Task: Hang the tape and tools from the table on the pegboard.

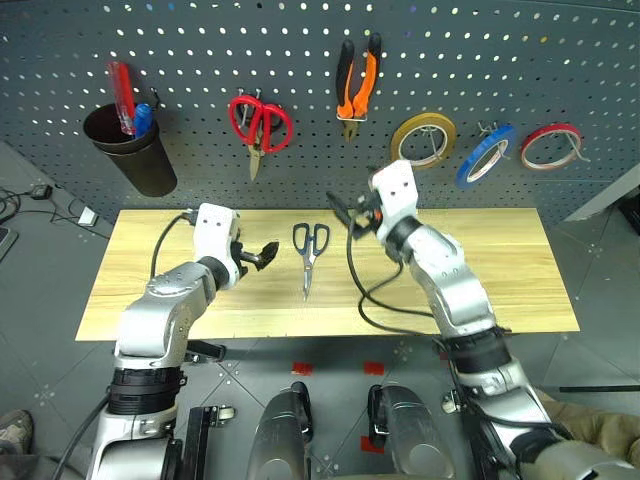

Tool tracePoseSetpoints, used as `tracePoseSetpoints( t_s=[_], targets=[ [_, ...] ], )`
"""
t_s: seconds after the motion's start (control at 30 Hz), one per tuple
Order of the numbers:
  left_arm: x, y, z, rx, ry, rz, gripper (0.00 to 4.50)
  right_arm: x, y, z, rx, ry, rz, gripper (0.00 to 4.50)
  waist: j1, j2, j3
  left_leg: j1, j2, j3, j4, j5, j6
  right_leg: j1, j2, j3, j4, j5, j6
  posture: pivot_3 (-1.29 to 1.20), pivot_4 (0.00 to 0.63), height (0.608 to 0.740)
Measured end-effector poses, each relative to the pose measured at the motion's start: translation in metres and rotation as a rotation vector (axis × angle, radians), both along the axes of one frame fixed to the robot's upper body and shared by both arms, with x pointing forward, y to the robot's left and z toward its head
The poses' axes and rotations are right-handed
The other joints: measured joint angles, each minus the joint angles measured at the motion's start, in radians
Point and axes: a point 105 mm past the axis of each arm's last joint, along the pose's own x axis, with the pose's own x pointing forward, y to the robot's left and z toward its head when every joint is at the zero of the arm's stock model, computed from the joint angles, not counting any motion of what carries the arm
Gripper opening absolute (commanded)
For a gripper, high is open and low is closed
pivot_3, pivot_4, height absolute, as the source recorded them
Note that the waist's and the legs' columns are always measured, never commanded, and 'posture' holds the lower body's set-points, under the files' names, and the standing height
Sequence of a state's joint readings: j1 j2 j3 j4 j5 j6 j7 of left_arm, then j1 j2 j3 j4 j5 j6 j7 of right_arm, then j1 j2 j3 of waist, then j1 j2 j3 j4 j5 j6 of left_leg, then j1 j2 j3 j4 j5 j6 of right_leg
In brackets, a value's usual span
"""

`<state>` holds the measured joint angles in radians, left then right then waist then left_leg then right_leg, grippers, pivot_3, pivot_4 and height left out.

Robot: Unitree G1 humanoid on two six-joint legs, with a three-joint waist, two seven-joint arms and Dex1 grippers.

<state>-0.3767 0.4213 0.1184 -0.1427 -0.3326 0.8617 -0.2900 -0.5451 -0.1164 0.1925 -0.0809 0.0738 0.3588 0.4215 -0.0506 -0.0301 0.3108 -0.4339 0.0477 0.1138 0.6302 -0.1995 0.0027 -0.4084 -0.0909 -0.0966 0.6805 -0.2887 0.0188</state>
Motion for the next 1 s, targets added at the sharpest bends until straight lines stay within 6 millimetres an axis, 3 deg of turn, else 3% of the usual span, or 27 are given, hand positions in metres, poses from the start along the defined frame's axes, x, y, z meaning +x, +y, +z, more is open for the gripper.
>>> tracePoseSetpoints(
  t_s=[0.13, 0.27, 0.4, 0.63, 0.77, 0.87, 1.0],
  targets=[
    [0.001, -0.011, -0.028, -0.008, 0.094, 0.044, 4.47, -0.028, -0.009, -0.037, -0.079, 0.155, 0.105, 4.5, 0.008, -0.001, 0.0, 0.0, 0.0, -0.001, 0.001, 0.0, 0.0, 0.001, 0.0, -0.001, 0.0, 0.0, 0.0, -0.12, 0.32, 0.74],
    [0.011, -0.023, -0.048, 0.003, 0.148, 0.098, 4.47, -0.042, -0.012, -0.048, -0.118, 0.213, 0.153, 4.5, 0.01, -0.001, 0.0, 0.001, 0.0, -0.002, 0.001, 0.0, 0.0, 0.001, 0.0, -0.002, 0.001, 0.0, 0.0, -0.12, 0.321, 0.74],
    [0.026, -0.047, -0.061, -0.022, 0.185, 0.133, 4.47, -0.049, -0.006, -0.048, -0.122, 0.225, 0.184, 4.5, 0.011, -0.002, 0.0, 0.001, 0.0, -0.002, 0.001, 0.0, 0.0, 0.001, 0.0, -0.002, 0.001, 0.001, 0.0, -0.13, 0.324, 0.74],
    [0.044, -0.074, -0.062, 0.016, 0.202, 0.076, 4.47, -0.05, -0.006, -0.05, -0.12, 0.256, 0.178, 4.5, 0.01, -0.003, 0.0, 0.001, 0.0, -0.001, 0.001, 0.0, 0.0, 0.001, 0.0, -0.002, 0.0, 0.0, 0.0, -0.14, 0.327, 0.74],
    [0.043, -0.079, -0.078, 0.083, 0.262, 0.031, 4.47, -0.05, -0.005, -0.051, -0.088, 0.296, 0.181, 4.5, 0.007, -0.003, 0.0, 0.001, 0.0, -0.001, 0.001, 0.0, 0.0, 0.001, 0.0, -0.002, -0.001, 0.0, 0.0, -0.14, 0.328, 0.74],
    [0.046, -0.079, -0.077, 0.111, 0.263, 0.005, 4.47, -0.049, -0.008, -0.052, -0.062, 0.33, 0.163, 4.5, 0.007, -0.003, 0.0, 0.001, 0.0, -0.001, 0.001, 0.0, 0.0, 0.001, 0.0, -0.002, 0.0, 0.0, 0.0, -0.14, 0.328, 0.74],
    [0.05, -0.079, -0.078, 0.111, 0.278, 0.001, 3.63, -0.05, -0.009, -0.049, -0.05, 0.342, 0.163, 4.5, 0.008, -0.003, 0.0, 0.001, 0.0, -0.001, 0.002, 0.0, 0.0, 0.002, 0.0, -0.002, 0.0, 0.0, 0.0, -0.15, 0.326, 0.74]
  ],
)
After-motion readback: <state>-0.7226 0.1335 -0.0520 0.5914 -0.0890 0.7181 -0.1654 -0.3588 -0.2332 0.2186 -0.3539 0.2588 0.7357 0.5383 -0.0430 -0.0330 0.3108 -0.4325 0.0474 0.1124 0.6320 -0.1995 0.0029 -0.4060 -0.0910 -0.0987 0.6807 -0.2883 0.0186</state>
